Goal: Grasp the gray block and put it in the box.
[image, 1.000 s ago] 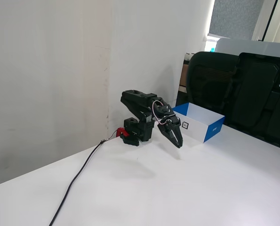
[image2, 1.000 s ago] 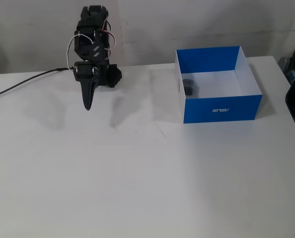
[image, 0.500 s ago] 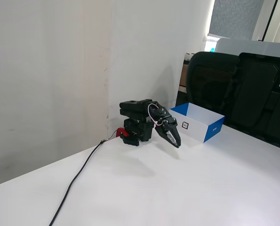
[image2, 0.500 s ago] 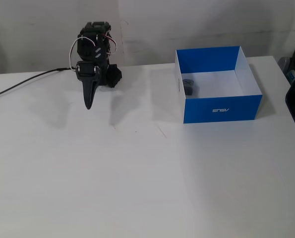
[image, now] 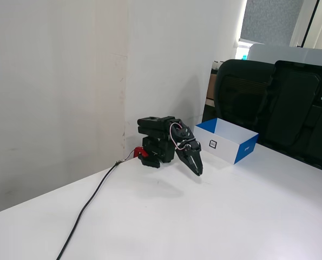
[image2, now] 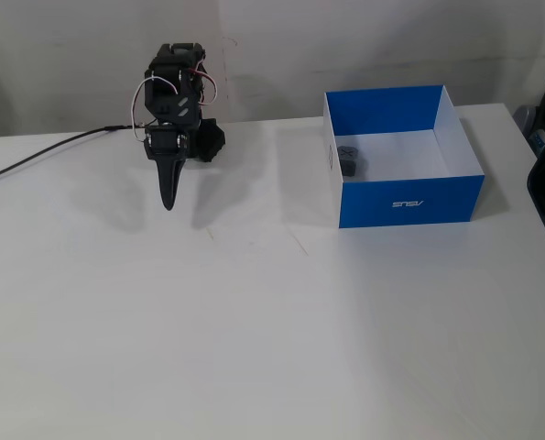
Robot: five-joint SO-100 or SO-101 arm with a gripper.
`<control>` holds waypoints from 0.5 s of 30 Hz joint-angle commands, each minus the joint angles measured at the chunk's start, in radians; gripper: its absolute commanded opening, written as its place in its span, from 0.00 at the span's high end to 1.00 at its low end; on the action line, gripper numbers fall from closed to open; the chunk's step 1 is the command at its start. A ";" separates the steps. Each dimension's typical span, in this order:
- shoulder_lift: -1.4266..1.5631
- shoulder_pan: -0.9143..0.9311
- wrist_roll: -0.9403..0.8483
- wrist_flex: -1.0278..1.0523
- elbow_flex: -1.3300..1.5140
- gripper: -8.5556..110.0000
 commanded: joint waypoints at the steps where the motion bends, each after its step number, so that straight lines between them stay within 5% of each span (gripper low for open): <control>1: 0.009 -0.002 0.006 0.002 0.018 0.92; 15: 0.009 -0.011 0.008 -0.026 0.091 0.90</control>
